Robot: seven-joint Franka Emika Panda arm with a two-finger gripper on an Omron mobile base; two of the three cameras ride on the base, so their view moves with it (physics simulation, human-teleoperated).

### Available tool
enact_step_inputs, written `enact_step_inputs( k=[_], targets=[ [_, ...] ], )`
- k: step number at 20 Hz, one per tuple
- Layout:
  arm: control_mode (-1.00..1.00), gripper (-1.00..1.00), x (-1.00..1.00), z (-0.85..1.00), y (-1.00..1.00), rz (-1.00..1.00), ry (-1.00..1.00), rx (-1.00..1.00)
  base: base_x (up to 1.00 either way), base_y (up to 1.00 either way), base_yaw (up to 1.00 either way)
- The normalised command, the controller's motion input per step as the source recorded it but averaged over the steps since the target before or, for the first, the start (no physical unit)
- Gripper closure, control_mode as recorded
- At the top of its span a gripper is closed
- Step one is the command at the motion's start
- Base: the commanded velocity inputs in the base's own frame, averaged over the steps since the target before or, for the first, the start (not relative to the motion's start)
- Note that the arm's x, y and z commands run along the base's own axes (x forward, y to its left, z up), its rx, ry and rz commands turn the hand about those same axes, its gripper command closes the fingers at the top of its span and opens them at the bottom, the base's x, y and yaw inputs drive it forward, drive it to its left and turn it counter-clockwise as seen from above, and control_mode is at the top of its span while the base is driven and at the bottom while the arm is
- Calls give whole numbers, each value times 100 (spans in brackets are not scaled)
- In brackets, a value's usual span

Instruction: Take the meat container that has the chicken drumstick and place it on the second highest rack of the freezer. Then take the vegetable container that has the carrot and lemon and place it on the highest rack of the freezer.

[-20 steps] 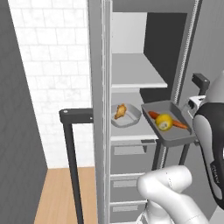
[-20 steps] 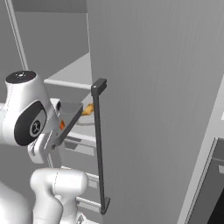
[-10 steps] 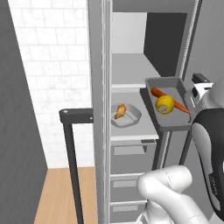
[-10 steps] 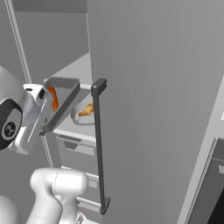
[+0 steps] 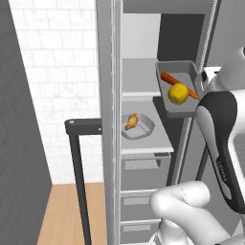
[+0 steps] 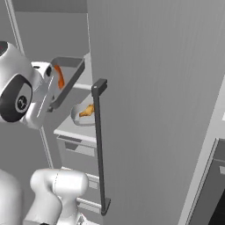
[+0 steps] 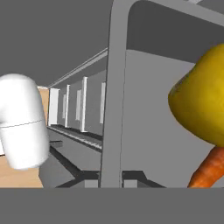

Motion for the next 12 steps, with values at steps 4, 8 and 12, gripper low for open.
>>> enact_step_inputs(
  k=[4,8,12],
  targets=[
    [-100,100,76,0,0,0,1,0,0,0,0],
    [-100,100,65,-7,0,0,0,0,0,0,0],
    [-100,100,60,6,0,-1,-4,0,0,0,0]
  ],
)
